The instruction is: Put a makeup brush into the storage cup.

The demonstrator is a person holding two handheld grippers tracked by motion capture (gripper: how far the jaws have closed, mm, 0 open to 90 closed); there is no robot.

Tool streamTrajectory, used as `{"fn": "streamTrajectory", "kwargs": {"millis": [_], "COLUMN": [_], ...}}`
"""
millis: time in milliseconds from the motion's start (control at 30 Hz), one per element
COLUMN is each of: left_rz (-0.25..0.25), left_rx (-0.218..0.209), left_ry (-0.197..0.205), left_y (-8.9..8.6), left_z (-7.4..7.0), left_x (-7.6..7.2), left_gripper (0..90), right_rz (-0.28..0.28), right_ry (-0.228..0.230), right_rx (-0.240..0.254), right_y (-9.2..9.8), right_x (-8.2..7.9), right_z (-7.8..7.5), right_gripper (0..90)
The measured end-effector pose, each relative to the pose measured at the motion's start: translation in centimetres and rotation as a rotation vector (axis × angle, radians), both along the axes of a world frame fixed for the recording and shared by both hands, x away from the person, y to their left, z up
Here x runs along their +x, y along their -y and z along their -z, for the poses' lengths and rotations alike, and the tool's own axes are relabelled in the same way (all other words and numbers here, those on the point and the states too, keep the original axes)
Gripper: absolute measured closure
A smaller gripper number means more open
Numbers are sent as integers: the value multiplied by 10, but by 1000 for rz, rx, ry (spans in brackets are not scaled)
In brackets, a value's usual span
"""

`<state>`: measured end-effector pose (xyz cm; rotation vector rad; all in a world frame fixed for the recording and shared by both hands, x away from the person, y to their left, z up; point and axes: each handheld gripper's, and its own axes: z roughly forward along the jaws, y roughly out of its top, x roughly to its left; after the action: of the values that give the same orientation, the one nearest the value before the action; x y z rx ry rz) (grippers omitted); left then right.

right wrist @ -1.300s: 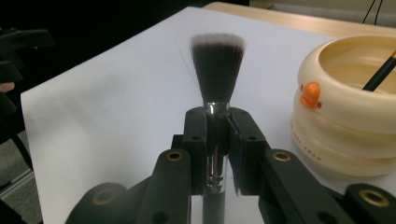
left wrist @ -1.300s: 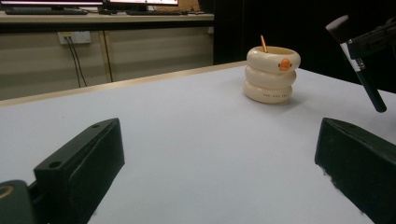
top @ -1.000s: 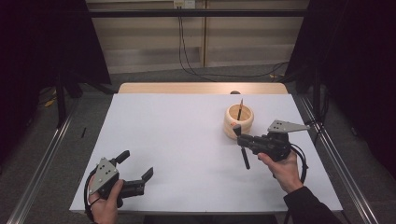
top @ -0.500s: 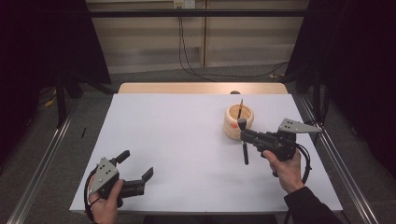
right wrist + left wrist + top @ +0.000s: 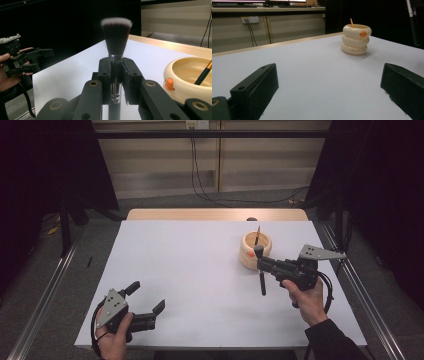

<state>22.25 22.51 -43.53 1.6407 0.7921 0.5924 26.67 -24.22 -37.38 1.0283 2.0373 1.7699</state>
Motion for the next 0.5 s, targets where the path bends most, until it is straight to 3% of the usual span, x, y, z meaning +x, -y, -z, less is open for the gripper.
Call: {"fn": "streamTrajectory", "kwargs": {"millis": [500], "left_rz": [-9], "left_rx": [-8], "left_ry": [0], "left_y": [0], "left_z": [0], "left_x": [0], "left_gripper": [14], "right_rz": [19], "right_ry": [9], "right_rx": [-9], "right_y": [-4], "right_x": [16], "right_z": [-15], "right_gripper": [778]}}
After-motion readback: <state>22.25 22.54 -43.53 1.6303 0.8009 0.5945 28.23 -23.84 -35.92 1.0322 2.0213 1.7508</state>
